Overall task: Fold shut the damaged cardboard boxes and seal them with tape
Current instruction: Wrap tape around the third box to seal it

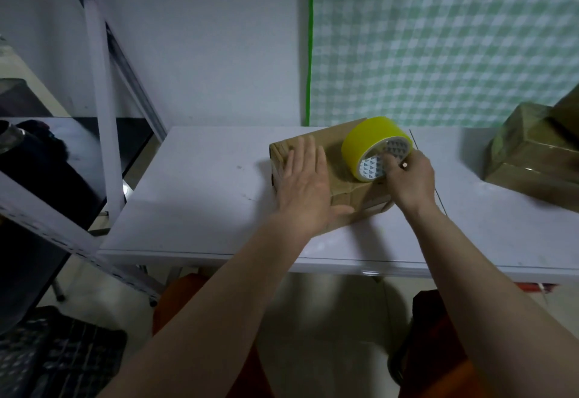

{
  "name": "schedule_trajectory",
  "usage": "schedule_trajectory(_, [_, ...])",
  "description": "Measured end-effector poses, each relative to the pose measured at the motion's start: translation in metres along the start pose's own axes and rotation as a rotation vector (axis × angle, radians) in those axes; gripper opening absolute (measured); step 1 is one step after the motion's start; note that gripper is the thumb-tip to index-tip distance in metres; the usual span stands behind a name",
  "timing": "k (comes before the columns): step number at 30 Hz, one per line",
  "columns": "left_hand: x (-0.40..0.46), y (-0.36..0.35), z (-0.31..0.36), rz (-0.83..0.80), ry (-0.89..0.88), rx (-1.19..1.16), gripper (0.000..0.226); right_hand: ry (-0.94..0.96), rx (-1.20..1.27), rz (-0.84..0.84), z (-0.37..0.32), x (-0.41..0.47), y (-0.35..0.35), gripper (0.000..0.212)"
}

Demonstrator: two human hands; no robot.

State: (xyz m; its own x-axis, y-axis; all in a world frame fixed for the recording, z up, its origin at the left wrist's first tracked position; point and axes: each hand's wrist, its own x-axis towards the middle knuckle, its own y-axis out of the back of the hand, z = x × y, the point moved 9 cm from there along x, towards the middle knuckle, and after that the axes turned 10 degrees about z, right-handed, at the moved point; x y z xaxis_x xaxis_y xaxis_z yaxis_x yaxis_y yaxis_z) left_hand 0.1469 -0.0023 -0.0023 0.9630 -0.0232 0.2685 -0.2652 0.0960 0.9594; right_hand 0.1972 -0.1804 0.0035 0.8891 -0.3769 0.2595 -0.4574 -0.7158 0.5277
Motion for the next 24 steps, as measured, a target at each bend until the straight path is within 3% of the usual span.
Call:
schedule_trajectory(6, [-0.002, -0.015, -0.004, -0.072, -0.011, 0.012, 0.103, 0.093, -0.013, 0.074, -0.016, -0.002, 0.011, 0.021])
schedule_trajectory(10, [-0.005, -0.016, -0.013, -0.098, 0.014, 0.022, 0.102, 0.031, 0.053, 0.222, -0.007, 0.015, 0.039, 0.014])
schedule_trajectory(16, [-0.004, -0.016, -0.016, -0.181, 0.022, 0.081, 0.098, -0.134, 0.196, 0.049, 0.012, 0.012, 0.016, 0.024])
schedule_trajectory(18, [0.0, -0.017, -0.012, -0.202, 0.058, 0.095, 0.103, -0.164, 0.233, -0.001, 0.015, 0.006, 0.008, 0.013])
schedule_trajectory(24, [0.007, -0.021, 0.013, -0.128, -0.019, 0.039, 0.093, -0.15, 0.235, 0.035, 0.012, 0.001, 0.009, 0.01])
